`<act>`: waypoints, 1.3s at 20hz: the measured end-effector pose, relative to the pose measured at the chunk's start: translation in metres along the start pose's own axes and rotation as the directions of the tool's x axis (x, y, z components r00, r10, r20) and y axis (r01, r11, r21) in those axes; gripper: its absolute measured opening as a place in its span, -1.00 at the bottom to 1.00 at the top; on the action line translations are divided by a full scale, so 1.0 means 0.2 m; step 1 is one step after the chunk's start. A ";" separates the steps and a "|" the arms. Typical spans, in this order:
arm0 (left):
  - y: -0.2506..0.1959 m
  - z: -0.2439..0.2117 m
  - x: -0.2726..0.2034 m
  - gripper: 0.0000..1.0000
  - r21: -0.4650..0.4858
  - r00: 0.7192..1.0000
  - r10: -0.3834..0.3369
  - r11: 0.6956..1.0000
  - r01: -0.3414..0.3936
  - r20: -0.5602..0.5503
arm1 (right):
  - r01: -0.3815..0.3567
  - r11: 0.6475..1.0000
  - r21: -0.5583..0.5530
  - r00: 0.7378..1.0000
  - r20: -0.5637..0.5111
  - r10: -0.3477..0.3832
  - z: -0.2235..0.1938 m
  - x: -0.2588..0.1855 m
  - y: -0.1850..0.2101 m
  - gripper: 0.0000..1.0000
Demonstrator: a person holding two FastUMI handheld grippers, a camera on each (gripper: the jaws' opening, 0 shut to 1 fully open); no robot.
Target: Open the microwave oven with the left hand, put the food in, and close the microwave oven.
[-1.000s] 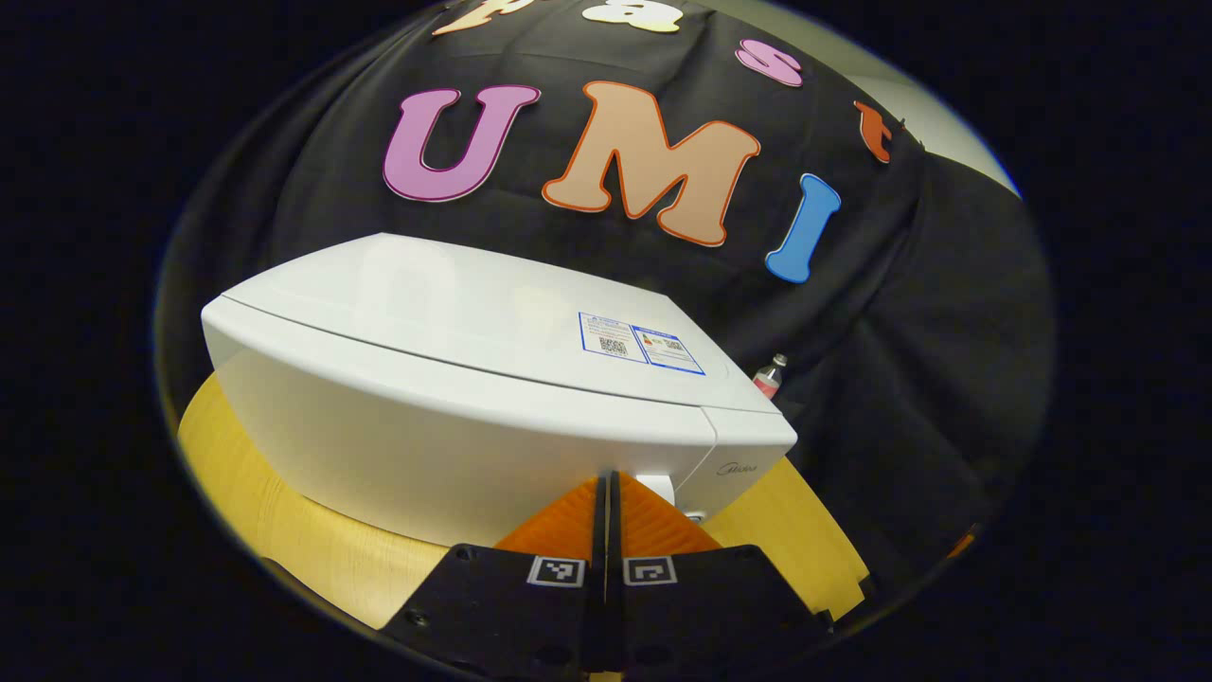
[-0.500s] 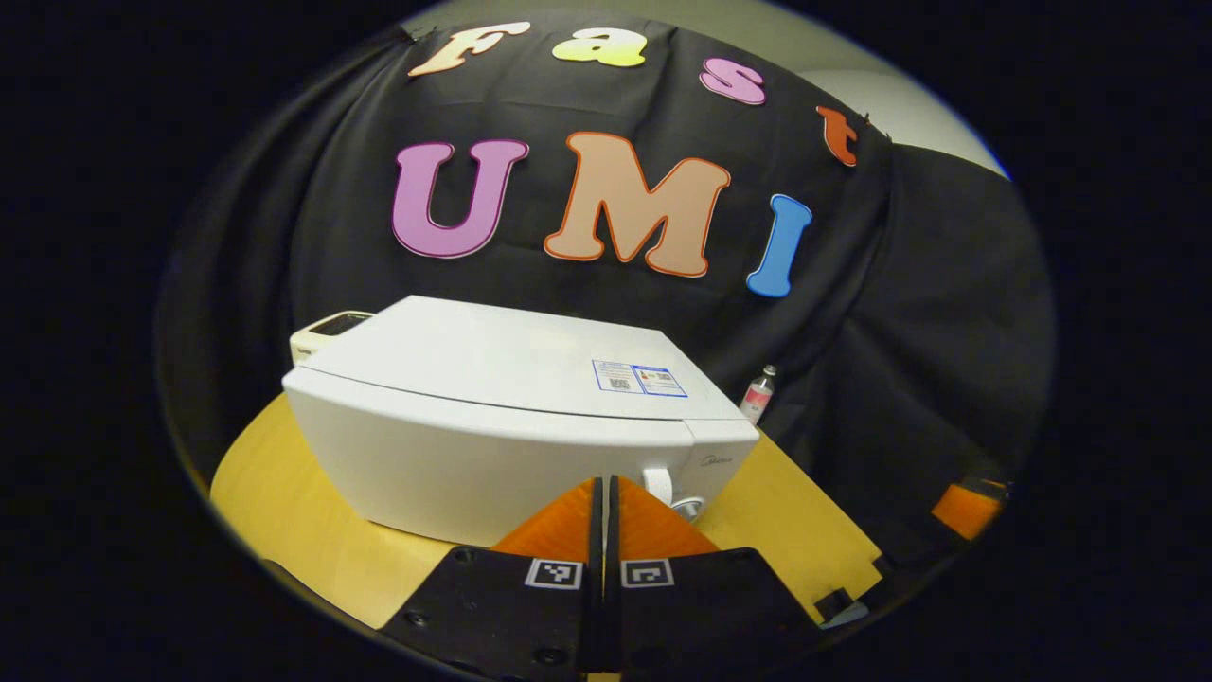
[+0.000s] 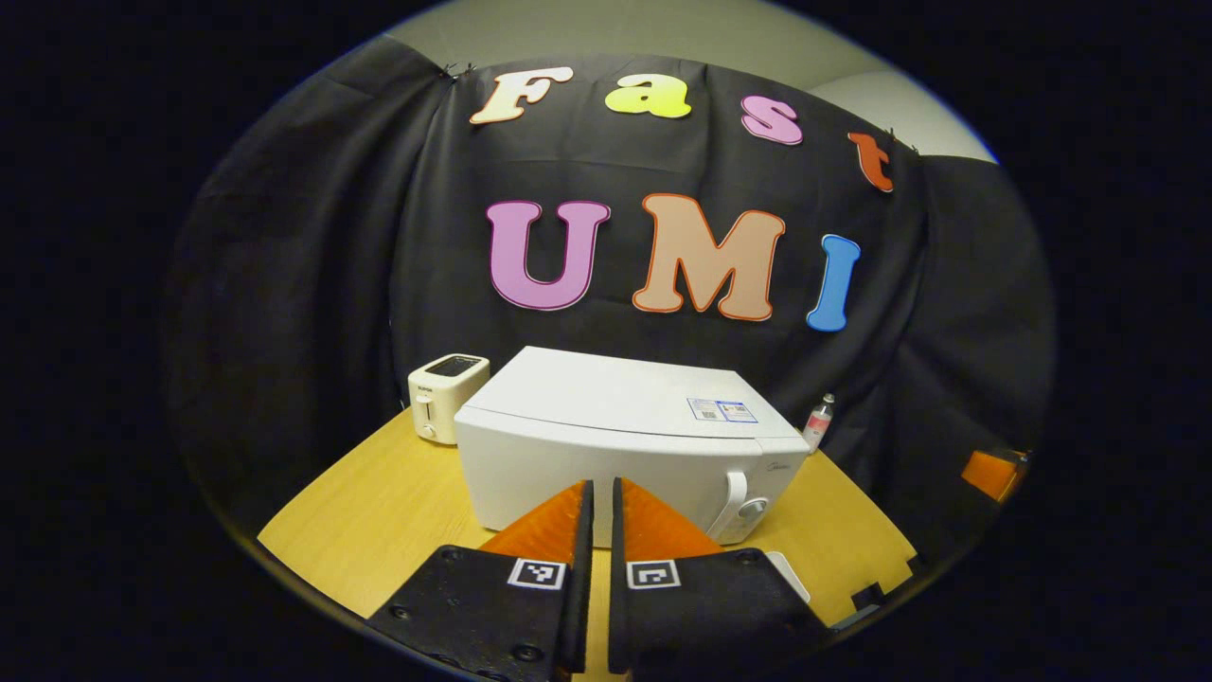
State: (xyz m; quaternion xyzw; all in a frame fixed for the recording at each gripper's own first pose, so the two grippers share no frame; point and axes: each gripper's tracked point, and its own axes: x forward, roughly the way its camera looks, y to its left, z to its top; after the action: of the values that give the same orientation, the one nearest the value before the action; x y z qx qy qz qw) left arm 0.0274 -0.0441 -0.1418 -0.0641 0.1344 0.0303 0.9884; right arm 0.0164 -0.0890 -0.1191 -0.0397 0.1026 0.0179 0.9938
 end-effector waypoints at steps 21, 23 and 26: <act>-0.06 0.26 -0.30 0.89 0.141 0.988 0.067 0.986 -0.087 0.142 | -0.116 0.993 -0.012 0.992 0.053 0.117 0.15 -0.14 0.07 0.82; -0.07 0.25 -0.29 0.89 0.143 0.990 0.066 0.986 -0.084 0.127 | -0.118 0.993 -0.004 0.992 0.050 0.118 0.15 -0.14 0.05 0.82; -0.13 0.24 -0.25 0.89 0.141 0.992 0.048 0.988 -0.064 0.116 | -0.110 0.994 0.002 0.992 0.058 0.110 0.16 -0.12 0.02 0.83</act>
State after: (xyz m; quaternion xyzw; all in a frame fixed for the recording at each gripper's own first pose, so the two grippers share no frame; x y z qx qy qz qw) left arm -0.0055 -0.0648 -0.0794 0.0135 0.0820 0.0519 0.9952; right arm -0.0007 -0.0828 -0.0840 -0.0309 0.0760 0.0736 0.9939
